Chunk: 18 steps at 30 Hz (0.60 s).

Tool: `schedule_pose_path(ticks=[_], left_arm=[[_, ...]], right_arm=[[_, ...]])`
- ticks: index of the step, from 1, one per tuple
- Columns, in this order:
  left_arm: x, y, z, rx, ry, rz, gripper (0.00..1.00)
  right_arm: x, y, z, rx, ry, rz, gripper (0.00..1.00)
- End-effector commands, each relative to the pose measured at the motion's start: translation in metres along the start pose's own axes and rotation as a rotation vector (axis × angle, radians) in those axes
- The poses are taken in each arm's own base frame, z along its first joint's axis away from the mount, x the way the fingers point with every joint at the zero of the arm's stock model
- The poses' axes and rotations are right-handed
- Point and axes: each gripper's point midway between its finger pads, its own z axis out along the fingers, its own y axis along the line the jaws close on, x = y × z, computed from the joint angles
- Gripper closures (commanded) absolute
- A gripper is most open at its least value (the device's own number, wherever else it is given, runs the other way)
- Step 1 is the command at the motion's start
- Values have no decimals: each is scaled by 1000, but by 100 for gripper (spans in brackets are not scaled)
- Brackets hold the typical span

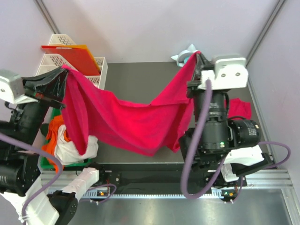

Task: Fold and stack the t-shirts
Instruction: Flatten out the tshirt

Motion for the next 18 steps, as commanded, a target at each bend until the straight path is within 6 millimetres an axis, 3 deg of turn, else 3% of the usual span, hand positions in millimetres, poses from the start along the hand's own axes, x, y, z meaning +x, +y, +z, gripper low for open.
schedule_pose_path(ticks=[1, 4, 6, 7, 8, 9, 12, 13, 14, 15, 16, 17, 18], left_arm=[[-6, -7, -3, 25, -14, -27, 100], [27, -2, 14, 31, 72, -56, 100], [63, 2, 30, 43, 155, -88, 100], [80, 6, 40, 40, 194, -104, 100], [93, 9, 48, 41, 220, -110, 100], [121, 14, 56, 37, 278, -129, 100], [168, 32, 88, 17, 353, -129, 100], [189, 41, 106, 10, 389, -128, 100], [198, 45, 116, 9, 403, -124, 100], [208, 51, 127, 1, 418, -125, 100], [221, 60, 148, -3, 431, -119, 100], [227, 65, 159, -12, 436, -107, 100], [233, 71, 170, -25, 441, -96, 100]], right_arm=[[13, -82, 5, 171, 49, 158, 100], [27, -104, 15, 207, 100, 261, 100], [43, -104, 26, 246, 109, 211, 100], [51, -123, 31, 278, 133, 384, 100], [67, -118, 43, 315, 143, 227, 100], [74, -121, 50, 339, 147, 229, 100], [83, -144, 89, 408, 105, 240, 100], [108, -143, 116, 421, 121, 193, 100], [98, -157, 126, 450, 95, 210, 100], [102, -159, 138, 461, 99, 181, 100], [138, -146, 168, 460, 158, 86, 100], [119, -158, 178, 478, 115, 125, 100], [126, -155, 191, 472, 119, 116, 100]])
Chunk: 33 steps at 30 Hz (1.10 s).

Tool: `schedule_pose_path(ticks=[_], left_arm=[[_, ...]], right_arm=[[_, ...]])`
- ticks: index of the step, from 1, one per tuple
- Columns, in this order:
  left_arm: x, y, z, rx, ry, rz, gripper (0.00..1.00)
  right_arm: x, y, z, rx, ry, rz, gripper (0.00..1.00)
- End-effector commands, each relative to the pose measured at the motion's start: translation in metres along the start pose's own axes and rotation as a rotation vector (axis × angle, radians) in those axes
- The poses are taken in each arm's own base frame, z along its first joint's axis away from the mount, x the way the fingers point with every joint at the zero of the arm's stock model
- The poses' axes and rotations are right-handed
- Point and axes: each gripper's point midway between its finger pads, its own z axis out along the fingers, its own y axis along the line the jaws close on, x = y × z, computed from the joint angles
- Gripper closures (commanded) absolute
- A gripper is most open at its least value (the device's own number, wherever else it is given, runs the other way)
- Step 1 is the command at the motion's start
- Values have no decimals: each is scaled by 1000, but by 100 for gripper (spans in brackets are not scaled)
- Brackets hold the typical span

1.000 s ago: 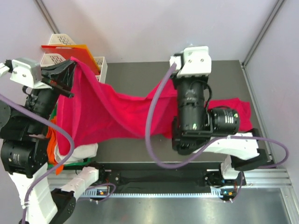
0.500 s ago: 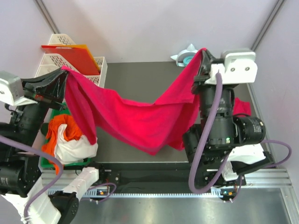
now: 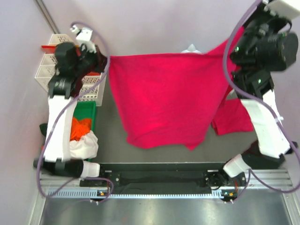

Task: Fold and stack the t-shirts
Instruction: Flatten out the tshirt

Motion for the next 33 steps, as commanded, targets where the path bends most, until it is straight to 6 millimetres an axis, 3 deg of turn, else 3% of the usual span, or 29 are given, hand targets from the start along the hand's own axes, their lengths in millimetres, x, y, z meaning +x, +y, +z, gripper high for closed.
schedule_pose_path(ticks=[1, 3, 4, 5, 6, 7, 8, 9, 10, 11, 13, 15, 17, 18, 19, 21, 22, 23, 24, 25, 26, 27, 28, 29, 30, 31, 32, 33], left_arm=[[-31, 31, 63, -49, -71, 92, 100], [-35, 47, 85, -88, -71, 108, 100], [-22, 60, 111, -104, -35, 112, 100], [-47, 62, 113, -120, -96, 131, 100], [-53, 70, 121, -147, -110, 135, 100], [-44, 81, 146, -159, -92, 129, 100], [-85, 80, 139, -180, -196, 147, 100], [-101, 88, 139, -224, -241, 144, 100], [-93, 98, 161, -235, -238, 131, 100], [-114, 98, 156, -247, -303, 140, 100], [-130, 99, 156, -257, -380, 162, 100], [-116, 103, 164, -260, -361, 172, 100], [-98, 112, 170, -281, -319, 154, 100], [-80, 117, 177, -279, -277, 123, 100], [-69, 118, 180, -267, -251, 112, 100], [-54, 120, 179, -268, -217, 98, 100], [-29, 123, 186, -266, -159, 86, 100], [-11, 121, 188, -247, -116, 77, 100], [-8, 117, 180, -240, -103, 78, 100], [28, 118, 183, -233, -21, 58, 100], [41, 114, 178, -214, 8, 55, 100], [34, 104, 161, -199, -7, 64, 100], [73, 102, 156, -185, 73, 48, 100], [79, 94, 148, -159, 84, 57, 100], [71, 85, 126, -150, 65, 81, 100], [77, 81, 116, -144, 78, 89, 100], [100, 77, 107, -130, 129, 92, 100], [99, 67, 88, -104, 144, 120, 100]], right_arm=[[77, 86, 51, -136, 91, -43, 100], [82, 93, 65, -136, 71, -10, 100], [96, 102, 76, -128, 69, -5, 100], [97, 105, 80, -130, 57, 2, 100], [110, 115, 86, -133, 58, -14, 100], [106, 119, 90, -129, 26, -9, 100], [96, 119, 92, -130, -2, 6, 100], [90, 120, 93, -132, -23, 14, 100], [78, 120, 93, -138, -60, 35, 100], [72, 119, 92, -143, -75, 37, 100], [59, 113, 88, -139, -110, 21, 100], [54, 103, 86, -120, -111, 3, 100], [73, 104, 86, -115, -82, -56, 100], [76, 100, 85, -105, -69, -67, 100], [96, 105, 84, -111, -39, -109, 100], [104, 100, 80, -101, -15, -122, 100], [129, 104, 77, -111, 23, -154, 100], [138, 103, 74, -113, 39, -162, 100], [137, 94, 69, -99, 51, -135, 100], [168, 97, 60, -115, 99, -178, 100], [178, 94, 53, -119, 118, -175, 100], [167, 83, 43, -112, 112, -110, 100], [197, 85, 26, -135, 157, -152, 100], [202, 83, 16, -142, 168, -149, 100], [196, 72, 6, -126, 171, -123, 100], [215, 77, -13, -157, 203, -159, 100], [221, 75, -22, -160, 215, -170, 100], [221, 67, -33, -148, 229, -165, 100]])
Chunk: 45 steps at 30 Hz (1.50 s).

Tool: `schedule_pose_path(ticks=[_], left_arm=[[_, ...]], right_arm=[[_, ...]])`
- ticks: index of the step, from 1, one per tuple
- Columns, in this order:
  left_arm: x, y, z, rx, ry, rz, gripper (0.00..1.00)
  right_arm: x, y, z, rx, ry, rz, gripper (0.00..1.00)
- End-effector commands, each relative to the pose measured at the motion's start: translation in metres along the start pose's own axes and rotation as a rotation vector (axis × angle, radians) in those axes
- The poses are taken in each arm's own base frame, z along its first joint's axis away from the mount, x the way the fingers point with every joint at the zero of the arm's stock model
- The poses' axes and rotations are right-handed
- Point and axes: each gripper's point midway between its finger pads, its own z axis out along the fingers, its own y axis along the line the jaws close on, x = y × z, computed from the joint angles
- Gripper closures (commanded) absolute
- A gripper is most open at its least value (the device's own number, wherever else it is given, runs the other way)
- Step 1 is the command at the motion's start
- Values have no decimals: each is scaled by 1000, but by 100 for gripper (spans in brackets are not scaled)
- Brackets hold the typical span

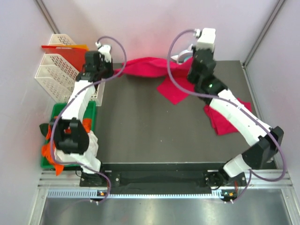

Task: Fold and stack the t-shirts
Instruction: Flatten out the tshirt

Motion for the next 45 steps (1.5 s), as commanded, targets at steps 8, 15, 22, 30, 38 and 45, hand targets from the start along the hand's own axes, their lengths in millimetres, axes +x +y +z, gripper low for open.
schedule_pose_path(ticks=[8, 15, 22, 30, 38, 45], left_arm=[[57, -41, -141, 159, 82, 221, 100], [126, -55, -169, 274, 271, 266, 100], [182, -70, -195, 444, 479, 320, 100], [211, -68, -231, 514, 607, 424, 100], [250, -62, -262, 538, 785, 430, 100], [261, -52, -257, 462, 810, 418, 100]], right_arm=[[110, 9, -114, -89, 197, 82, 100], [186, 18, -161, -128, 360, 36, 100], [225, 29, -207, -182, 489, 15, 100], [252, 21, -260, -188, 587, -17, 100], [243, -20, -275, -129, 608, 133, 100], [254, -54, -276, -100, 663, 351, 100]])
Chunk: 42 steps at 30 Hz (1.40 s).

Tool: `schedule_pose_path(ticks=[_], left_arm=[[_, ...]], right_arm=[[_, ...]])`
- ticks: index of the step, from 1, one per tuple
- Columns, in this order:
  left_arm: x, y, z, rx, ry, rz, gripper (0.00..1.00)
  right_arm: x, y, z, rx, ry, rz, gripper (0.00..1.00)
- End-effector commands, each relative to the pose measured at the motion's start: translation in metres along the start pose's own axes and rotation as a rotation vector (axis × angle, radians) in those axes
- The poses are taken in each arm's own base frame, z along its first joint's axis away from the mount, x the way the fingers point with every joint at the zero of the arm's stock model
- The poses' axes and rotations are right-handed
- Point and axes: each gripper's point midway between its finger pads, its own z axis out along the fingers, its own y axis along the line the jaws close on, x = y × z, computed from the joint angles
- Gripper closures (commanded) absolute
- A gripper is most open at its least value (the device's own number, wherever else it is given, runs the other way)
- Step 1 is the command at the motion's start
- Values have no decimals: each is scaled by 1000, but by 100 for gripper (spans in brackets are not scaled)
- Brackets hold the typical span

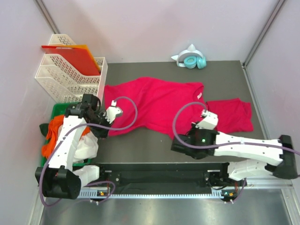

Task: Fold and stack the t-shirts
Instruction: Flatten out the tshirt, then fold the flattened tshirt in 1/3 of the way

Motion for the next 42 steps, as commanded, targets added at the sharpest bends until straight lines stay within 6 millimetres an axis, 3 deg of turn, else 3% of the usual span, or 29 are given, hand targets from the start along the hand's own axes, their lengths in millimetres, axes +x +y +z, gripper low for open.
schedule_pose_path(ticks=[1, 11, 21, 26, 32, 39, 42], left_arm=[[22, -7, 5, -9, 66, -50, 100], [40, 24, 31, -175, 117, -169, 100], [57, 40, 56, -227, 200, -240, 100], [54, 54, 67, -258, 216, -285, 100], [50, 55, 77, -219, 233, -308, 100], [46, 52, 80, -191, 213, -289, 100], [48, 51, 83, -182, 222, -292, 100]], right_arm=[[-5, -45, -2, 50, 1, 98, 100], [-3, -71, 0, 10, 25, 268, 100], [-8, -68, 3, 29, -15, 156, 100], [-11, -89, 8, 54, -11, 211, 100], [-32, -115, 12, 109, -39, 193, 100], [-61, -124, 12, 164, -105, 173, 100], [-61, -125, 13, 180, -102, 139, 100]])
